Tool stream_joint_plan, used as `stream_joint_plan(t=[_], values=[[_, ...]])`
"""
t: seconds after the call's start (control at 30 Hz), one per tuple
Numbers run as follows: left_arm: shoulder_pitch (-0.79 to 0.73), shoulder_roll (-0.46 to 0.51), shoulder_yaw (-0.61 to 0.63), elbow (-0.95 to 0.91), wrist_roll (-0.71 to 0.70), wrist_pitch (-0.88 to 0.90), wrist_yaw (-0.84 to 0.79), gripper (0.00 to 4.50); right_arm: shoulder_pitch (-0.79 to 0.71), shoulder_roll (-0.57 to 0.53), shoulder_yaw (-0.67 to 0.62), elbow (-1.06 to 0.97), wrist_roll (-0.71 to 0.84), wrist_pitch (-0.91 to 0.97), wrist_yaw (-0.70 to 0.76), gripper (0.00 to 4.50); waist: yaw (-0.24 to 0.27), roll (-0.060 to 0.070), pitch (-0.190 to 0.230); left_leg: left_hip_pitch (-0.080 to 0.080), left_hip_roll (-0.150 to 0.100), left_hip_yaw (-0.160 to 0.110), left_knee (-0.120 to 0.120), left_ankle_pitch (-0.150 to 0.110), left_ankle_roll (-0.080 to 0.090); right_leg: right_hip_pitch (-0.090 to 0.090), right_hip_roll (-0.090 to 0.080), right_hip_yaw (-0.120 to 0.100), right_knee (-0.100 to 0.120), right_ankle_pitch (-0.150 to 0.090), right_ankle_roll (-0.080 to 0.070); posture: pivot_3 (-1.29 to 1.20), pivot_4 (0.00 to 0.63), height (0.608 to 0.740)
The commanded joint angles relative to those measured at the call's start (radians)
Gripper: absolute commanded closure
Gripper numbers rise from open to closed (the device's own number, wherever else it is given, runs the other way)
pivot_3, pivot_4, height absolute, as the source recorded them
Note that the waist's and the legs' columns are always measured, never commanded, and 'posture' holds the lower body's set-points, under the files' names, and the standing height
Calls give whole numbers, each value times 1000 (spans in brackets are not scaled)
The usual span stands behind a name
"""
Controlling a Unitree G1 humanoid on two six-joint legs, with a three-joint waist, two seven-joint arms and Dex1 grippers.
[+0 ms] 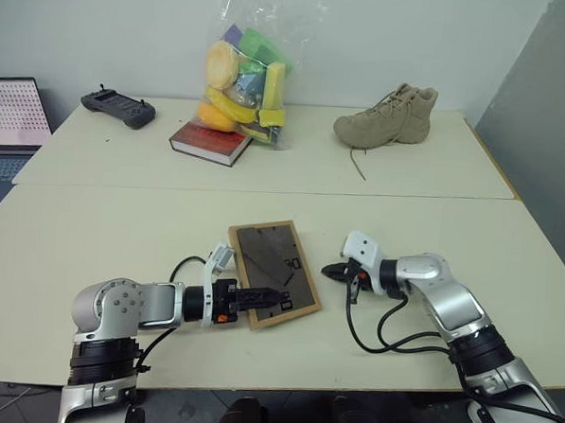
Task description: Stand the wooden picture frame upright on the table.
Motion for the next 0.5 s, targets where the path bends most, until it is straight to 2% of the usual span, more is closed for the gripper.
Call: stream_joint_plan(t=[0.03,0.13,0.2,0.37,0.5], values=[[-75,58,10,-51,-19,-76,-29,3190,-77,-16,-93,54,1,-63,-60,4500,0,0,1,0,0,0,0,0,0,0,0,0,0,0,0,0,150,740],[-158,91,24,-44,-46,-108,-52,3190,-155,3,-170,62,73,-52,-58,4500,0,0,2,-1,0,0,0,0,0,-1,0,0,0,0,0,0,150,740],[-197,118,21,-38,-57,-122,-77,3190,-191,6,-201,28,135,-38,-7,4500,-1,0,2,-1,0,0,0,0,0,-1,0,0,0,0,0,0,150,740],[-279,199,-15,-3,-51,-159,-148,3231,-319,22,-255,-73,370,206,122,3491,-14,0,2,-3,0,0,-1,0,0,-2,0,0,-1,0,0,0,150,740],[-305,240,-60,24,-20,-212,-192,3231,-400,51,-256,-64,448,296,150,2601,-20,0,2,-2,0,0,0,0,0,-2,0,0,-1,0,0,0,150,740]])
